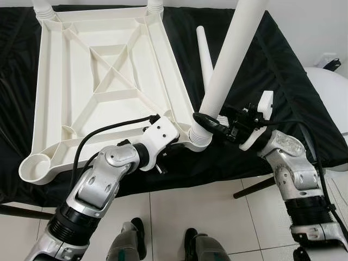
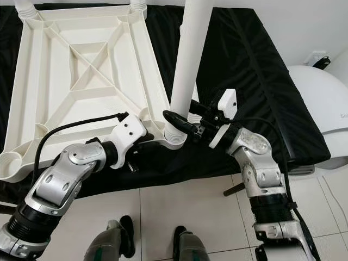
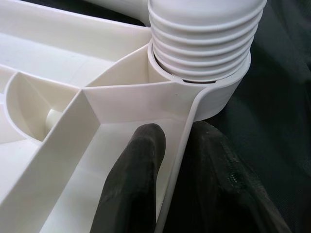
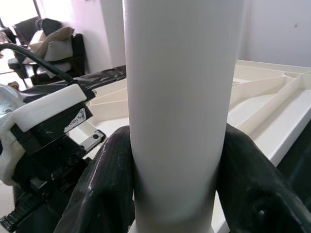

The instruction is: Building children table

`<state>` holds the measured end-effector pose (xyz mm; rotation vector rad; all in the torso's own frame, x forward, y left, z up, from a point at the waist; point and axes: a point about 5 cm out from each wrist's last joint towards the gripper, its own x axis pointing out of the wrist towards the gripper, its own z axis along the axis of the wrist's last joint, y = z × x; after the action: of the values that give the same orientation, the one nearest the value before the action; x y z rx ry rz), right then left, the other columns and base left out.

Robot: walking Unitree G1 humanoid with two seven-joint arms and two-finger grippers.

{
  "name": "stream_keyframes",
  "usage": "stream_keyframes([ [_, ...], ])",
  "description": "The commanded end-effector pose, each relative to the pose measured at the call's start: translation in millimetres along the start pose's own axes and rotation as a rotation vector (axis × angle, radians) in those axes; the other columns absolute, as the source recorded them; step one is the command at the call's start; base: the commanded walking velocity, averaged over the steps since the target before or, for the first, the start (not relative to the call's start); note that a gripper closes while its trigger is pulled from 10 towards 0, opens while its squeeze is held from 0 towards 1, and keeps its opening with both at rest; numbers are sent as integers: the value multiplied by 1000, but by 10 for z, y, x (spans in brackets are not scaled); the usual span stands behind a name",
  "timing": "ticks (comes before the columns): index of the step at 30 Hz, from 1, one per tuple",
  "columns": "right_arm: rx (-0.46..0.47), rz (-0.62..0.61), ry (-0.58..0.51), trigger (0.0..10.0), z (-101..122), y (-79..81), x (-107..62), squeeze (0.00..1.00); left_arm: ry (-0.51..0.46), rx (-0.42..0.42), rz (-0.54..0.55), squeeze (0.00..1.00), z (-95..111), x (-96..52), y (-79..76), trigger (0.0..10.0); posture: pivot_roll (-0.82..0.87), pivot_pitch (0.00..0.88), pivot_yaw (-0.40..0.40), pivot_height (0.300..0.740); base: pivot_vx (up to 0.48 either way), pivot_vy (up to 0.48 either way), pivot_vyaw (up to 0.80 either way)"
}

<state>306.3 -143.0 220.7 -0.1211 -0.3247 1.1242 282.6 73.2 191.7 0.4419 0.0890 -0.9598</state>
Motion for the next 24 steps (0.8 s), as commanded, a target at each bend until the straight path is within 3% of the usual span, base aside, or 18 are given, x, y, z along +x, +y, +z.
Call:
stream_keyframes([
  [1, 122, 25, 143, 10000, -378, 96, -112, 0, -67, 10, -56, 0, 117, -3, -123, 10000, -27, 300, -51, 740, 0, 0, 0],
  [10, 205, 87, 153, 10000, -476, 58, -195, 0, -66, 5, -65, 0, 123, -22, -159, 10000, -19, 311, -48, 740, 0, 0, 0],
  [24, 216, 208, 225, 10000, -516, 16, -243, 0, -51, 21, -136, 0, 105, -59, -349, 10000, -22, 334, -48, 740, 0, 0, 0],
])
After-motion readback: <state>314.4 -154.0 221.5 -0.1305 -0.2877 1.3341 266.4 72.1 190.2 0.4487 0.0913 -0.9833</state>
